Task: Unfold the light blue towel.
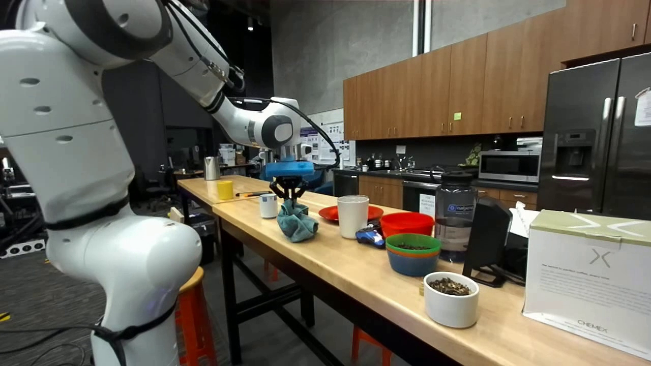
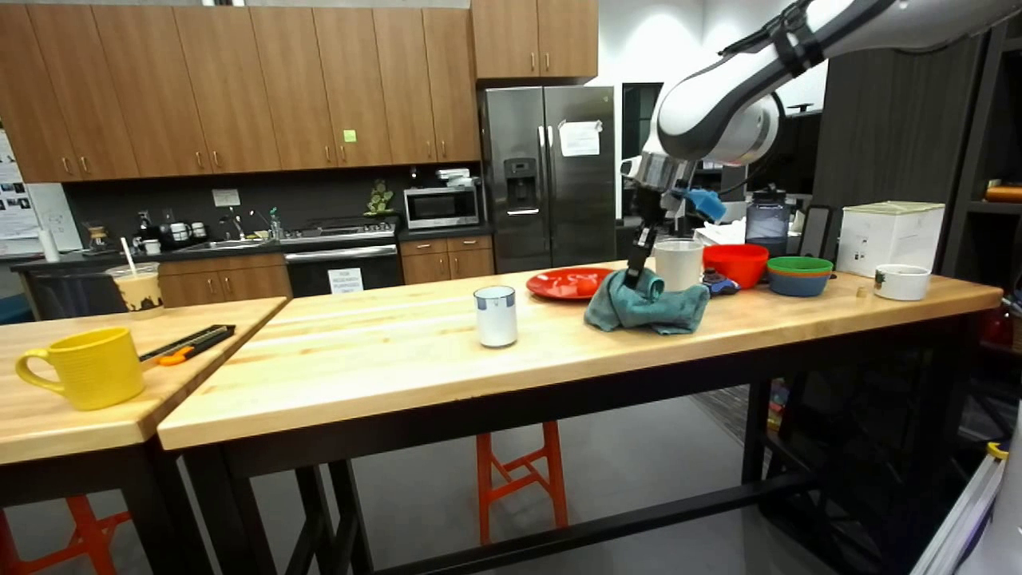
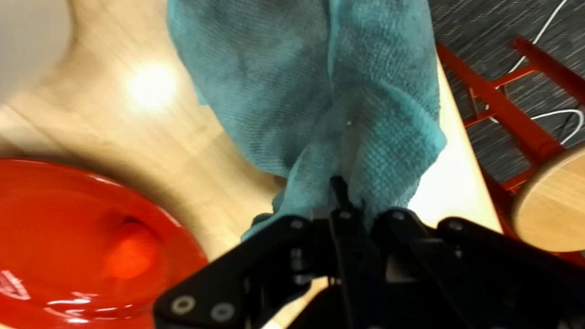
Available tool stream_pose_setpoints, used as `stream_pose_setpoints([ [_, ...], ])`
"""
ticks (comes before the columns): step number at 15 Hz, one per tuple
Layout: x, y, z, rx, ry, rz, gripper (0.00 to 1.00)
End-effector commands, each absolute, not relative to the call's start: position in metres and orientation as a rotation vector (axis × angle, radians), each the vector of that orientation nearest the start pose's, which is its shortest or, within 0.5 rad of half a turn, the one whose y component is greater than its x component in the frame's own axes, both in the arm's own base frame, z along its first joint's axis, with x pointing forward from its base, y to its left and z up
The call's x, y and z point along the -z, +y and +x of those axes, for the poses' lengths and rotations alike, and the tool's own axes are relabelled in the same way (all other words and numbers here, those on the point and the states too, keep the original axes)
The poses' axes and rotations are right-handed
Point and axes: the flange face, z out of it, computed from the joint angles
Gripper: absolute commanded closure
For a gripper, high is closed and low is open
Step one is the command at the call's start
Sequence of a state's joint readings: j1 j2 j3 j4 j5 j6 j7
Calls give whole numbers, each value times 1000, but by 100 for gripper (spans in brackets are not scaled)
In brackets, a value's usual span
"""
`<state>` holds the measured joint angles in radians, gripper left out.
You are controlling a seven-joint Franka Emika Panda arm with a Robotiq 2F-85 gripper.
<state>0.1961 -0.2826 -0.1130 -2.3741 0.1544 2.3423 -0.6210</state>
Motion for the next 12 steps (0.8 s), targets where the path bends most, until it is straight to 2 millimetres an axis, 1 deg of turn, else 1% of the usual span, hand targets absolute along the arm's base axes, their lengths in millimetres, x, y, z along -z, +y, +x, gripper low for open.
stream_pose_setpoints([
  [1, -435, 84, 500, 370, -1046, -2791, 98],
  [4, -419, 122, 515, 331, -1135, -2722, 98],
  [7, -408, 153, 527, 311, -1209, -2663, 98],
  [9, -399, 172, 535, 293, -1249, -2629, 98],
  [12, -387, 189, 545, 266, -1296, -2600, 98],
])
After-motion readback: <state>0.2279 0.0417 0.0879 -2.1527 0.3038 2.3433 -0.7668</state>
